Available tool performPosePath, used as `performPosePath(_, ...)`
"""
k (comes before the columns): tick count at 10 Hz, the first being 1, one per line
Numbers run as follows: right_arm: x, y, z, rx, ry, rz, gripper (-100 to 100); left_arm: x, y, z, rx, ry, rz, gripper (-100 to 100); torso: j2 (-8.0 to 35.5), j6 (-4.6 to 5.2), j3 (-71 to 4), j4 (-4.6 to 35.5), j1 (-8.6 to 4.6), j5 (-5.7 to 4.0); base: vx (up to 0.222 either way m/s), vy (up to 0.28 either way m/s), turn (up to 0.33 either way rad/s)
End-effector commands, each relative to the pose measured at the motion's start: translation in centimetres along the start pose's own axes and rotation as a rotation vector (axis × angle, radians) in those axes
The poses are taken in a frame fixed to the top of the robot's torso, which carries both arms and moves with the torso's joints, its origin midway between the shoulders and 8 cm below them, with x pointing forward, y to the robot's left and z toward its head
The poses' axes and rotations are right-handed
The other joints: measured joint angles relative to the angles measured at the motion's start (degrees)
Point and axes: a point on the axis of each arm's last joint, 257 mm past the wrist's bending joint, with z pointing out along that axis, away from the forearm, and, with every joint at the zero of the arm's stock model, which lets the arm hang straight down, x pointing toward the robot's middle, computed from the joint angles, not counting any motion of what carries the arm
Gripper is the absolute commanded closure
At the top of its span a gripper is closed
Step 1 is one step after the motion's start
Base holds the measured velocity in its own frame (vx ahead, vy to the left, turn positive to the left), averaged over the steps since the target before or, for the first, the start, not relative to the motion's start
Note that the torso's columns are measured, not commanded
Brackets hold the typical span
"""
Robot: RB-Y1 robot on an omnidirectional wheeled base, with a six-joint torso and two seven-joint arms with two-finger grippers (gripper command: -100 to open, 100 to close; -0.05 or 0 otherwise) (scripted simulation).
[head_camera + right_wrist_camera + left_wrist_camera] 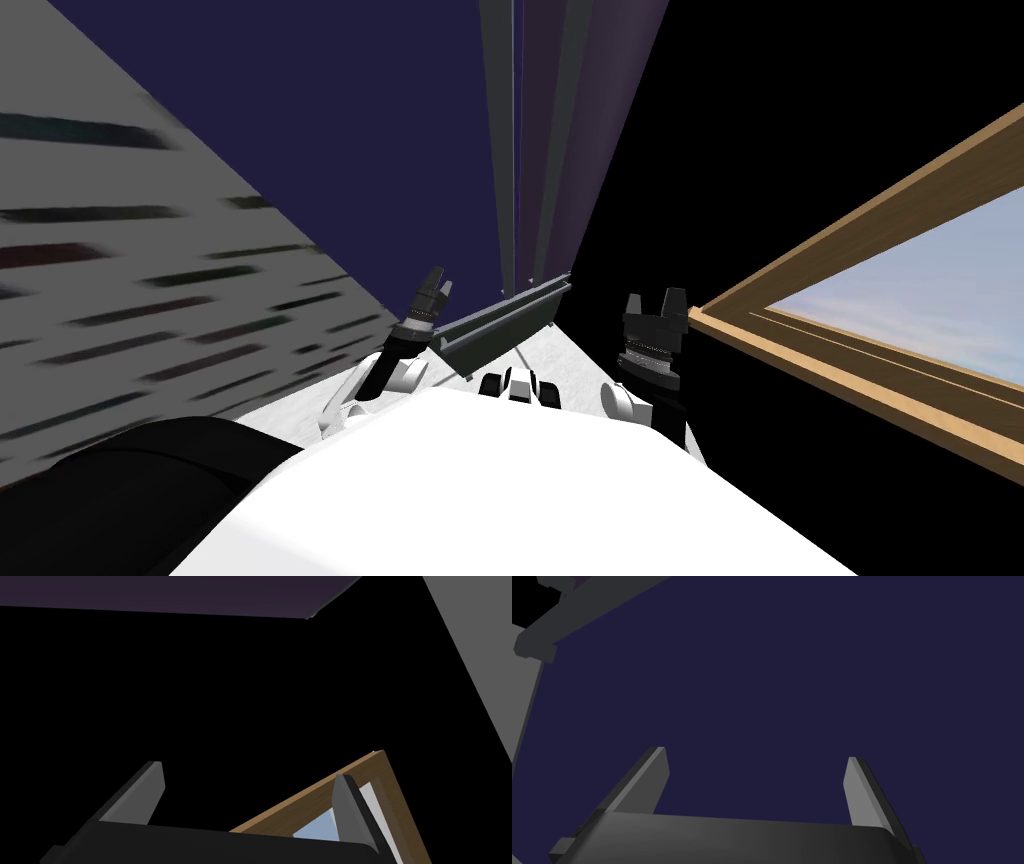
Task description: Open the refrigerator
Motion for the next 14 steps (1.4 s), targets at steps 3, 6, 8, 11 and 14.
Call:
performPosePath(3,0.0,0.0,0.0,0.0,0.0,0.0,0,-0.6,0.6,0.5,-0.059,0.071,0.042,-100,0.0,0.0,0.0,0.0,0.0,0.0,0.019,-0.003,-0.084)
performPosePath(6,0.0,0.0,0.0,0.0,0.0,0.0,0,-1.1,1.1,0.8,-0.096,0.112,0.072,-100,0.0,0.0,0.0,0.0,0.0,0.0,0.019,-0.005,-0.077)
performPosePath(8,0.0,0.0,0.0,0.0,0.0,0.0,0,-1.2,1.3,1.0,-0.114,0.141,0.094,-100,0.0,-0.02,0.0,0.0,0.0,0.0,0.017,-0.005,-0.059)
performPosePath(11,0.0,0.0,0.0,0.0,0.0,0.0,0,-1.7,1.7,1.4,-0.153,0.175,0.128,-100,0.0,-0.02,0.0,0.0,0.01,0.0,0.017,-0.004,-0.073)
performPosePath(14,0.0,0.0,0.0,0.0,0.0,0.0,0,-2.3,2.1,1.8,-0.192,0.206,0.165,-100,-0.5,0.18,-0.4,0.0,0.0,-0.11,0.005,-0.005,-0.084)
